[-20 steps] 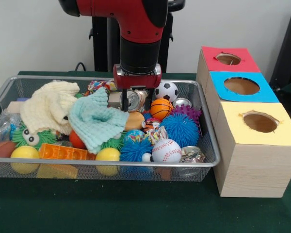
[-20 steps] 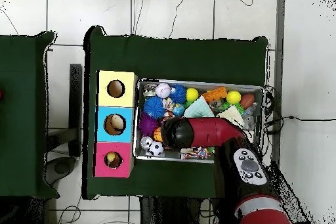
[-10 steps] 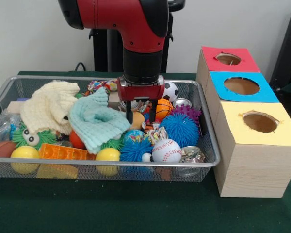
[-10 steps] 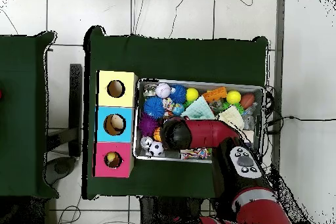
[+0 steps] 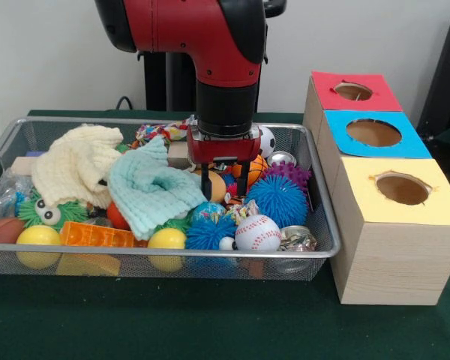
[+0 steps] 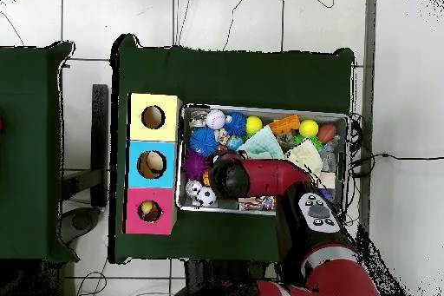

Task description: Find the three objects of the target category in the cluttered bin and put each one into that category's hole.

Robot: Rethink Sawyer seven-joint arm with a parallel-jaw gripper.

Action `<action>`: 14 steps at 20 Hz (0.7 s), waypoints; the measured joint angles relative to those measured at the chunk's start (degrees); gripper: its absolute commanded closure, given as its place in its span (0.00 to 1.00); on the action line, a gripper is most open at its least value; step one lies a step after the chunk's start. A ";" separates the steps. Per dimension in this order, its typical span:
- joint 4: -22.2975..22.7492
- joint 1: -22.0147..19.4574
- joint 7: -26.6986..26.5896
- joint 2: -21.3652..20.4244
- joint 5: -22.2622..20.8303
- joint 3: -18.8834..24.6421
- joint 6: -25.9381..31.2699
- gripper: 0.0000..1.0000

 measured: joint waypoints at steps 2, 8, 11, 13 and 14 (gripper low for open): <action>-0.01 0.16 0.00 0.04 0.42 -0.21 -0.01 0.00; 0.00 0.47 0.00 0.21 2.09 -0.61 0.00 0.00; 0.00 0.47 0.00 0.32 3.06 -0.62 0.00 0.00; 0.02 0.47 0.00 0.42 3.47 -0.62 -0.25 0.00; 0.01 0.47 0.00 0.44 3.53 -0.62 -0.34 0.00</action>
